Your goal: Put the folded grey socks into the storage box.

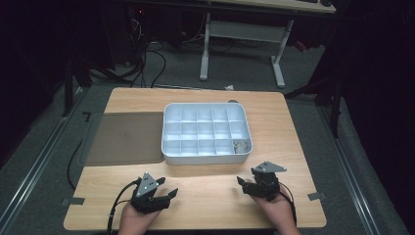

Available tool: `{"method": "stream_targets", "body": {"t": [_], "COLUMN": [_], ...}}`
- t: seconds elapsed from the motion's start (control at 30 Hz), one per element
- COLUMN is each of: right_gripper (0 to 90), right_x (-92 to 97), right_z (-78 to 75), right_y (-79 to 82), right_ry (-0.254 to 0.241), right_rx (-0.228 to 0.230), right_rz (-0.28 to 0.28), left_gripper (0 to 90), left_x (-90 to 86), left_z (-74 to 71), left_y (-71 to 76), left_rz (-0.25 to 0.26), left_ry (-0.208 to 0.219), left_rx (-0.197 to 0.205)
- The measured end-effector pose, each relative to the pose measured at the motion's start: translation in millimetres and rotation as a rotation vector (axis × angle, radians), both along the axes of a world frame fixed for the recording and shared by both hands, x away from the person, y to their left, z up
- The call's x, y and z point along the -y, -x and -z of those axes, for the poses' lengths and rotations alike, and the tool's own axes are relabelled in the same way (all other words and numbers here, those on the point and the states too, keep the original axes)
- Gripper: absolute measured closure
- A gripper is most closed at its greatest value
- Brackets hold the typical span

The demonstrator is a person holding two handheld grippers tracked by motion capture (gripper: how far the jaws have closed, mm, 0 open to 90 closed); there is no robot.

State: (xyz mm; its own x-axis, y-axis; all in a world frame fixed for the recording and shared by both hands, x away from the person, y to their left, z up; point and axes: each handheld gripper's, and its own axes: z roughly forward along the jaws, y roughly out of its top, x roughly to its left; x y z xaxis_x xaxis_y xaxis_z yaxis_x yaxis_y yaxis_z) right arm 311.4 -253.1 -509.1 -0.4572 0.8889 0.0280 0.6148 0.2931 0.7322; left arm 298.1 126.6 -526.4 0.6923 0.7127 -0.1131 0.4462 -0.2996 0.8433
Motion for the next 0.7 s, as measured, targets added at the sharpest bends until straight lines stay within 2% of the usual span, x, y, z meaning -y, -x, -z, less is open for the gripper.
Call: {"method": "stream_targets", "body": {"t": [0.03, 0.1, 0.13, 0.17, 0.2, 0.23, 0.3, 0.37, 0.53, 0.7], "right_gripper": [32.7, 33.4, 37.0, 35.1, 33.4, 34.2, 34.9, 35.0, 36.0, 36.1], "right_x": [-1.2, -1.6, 0.1, 2.1, 3.3, 6.5, 15.1, 19.0, 17.7, 12.8], "right_z": [3.2, 12.0, 15.2, 15.8, 14.7, 13.2, 14.9, 17.3, 17.8, 17.6], "right_y": [2.4, 11.2, 16.3, 19.6, 21.2, 23.8, 23.7, 22.6, 23.1, 23.0], "right_ry": [-0.010, -0.049, -0.078, -0.102, -0.102, -0.074, -0.099, -0.125, -0.116, -0.092], "right_rx": [0.009, 0.060, 0.070, 0.056, 0.059, 0.086, 0.107, 0.097, 0.115, 0.122], "right_rz": [0.004, 0.025, 0.029, 0.020, 0.001, -0.004, 0.016, 0.035, 0.040, 0.036], "left_gripper": [36.8, 36.8, 36.7, 36.6, 36.6, 36.6, 36.6, 36.6, 36.7, 36.7], "left_x": [-0.5, -1.6, -2.5, -3.6, -5.3, -6.6, -7.4, -6.5, 2.1, -2.1], "left_z": [-0.4, -1.1, -1.6, -1.9, -2.0, -1.8, -1.2, -1.2, 4.2, 1.5], "left_y": [0.6, 1.5, 1.6, 1.8, 2.1, 2.3, 2.0, 1.1, -0.1, 0.5], "left_rz": [-0.004, -0.011, -0.019, -0.025, -0.037, -0.040, -0.048, -0.052, -0.023, -0.022], "left_ry": [0.005, 0.010, 0.009, 0.011, 0.022, 0.023, 0.017, 0.024, 0.009, 0.019], "left_rx": [0.008, 0.015, 0.016, 0.017, 0.015, 0.010, 0.005, 0.003, -0.015, -0.006]}}
